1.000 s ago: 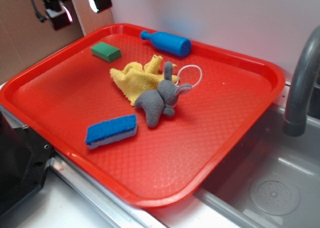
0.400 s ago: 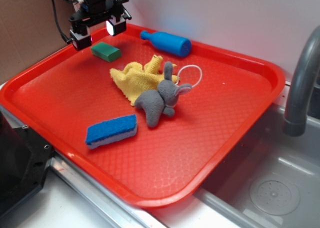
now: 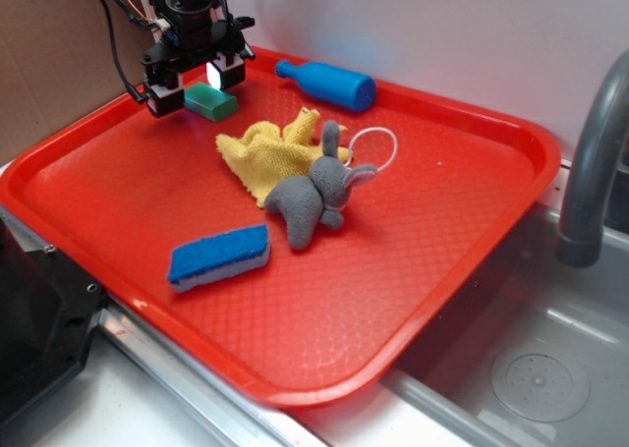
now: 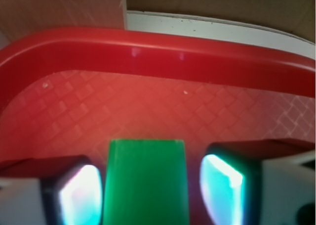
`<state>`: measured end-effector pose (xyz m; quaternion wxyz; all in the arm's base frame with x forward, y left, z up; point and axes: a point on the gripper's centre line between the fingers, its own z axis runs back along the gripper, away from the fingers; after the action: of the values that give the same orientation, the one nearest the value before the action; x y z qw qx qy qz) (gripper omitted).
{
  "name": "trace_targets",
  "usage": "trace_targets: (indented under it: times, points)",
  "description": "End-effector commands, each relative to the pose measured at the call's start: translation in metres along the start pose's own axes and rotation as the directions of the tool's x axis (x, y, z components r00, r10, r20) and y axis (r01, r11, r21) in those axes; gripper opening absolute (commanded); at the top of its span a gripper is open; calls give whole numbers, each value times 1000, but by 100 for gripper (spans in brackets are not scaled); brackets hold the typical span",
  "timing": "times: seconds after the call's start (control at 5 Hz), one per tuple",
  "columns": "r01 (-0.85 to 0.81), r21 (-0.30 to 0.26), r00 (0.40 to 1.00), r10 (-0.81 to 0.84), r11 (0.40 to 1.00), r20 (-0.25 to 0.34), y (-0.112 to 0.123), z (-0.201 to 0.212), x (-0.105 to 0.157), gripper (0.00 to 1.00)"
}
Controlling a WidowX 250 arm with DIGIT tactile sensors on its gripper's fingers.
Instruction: Grab the green block.
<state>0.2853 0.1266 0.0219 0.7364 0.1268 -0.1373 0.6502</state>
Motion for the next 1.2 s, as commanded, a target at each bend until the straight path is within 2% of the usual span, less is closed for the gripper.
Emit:
trace_targets:
  times: [0.0, 0.2, 0.4, 0.6, 0.8, 1.0]
  points:
    - [-34, -67, 998, 37, 997, 42, 14, 13, 9, 0]
    - [143, -67, 988, -146, 987, -48, 15, 32, 19, 0]
    - [379, -119, 920, -387, 918, -53, 16, 71, 26, 0]
    - [582, -194, 790, -606, 790, -97, 20, 116, 17, 0]
    - [750, -251, 610, -787, 612, -98, 34, 168, -3, 0]
    - [855, -334, 398, -915, 397, -69, 58, 210, -31, 0]
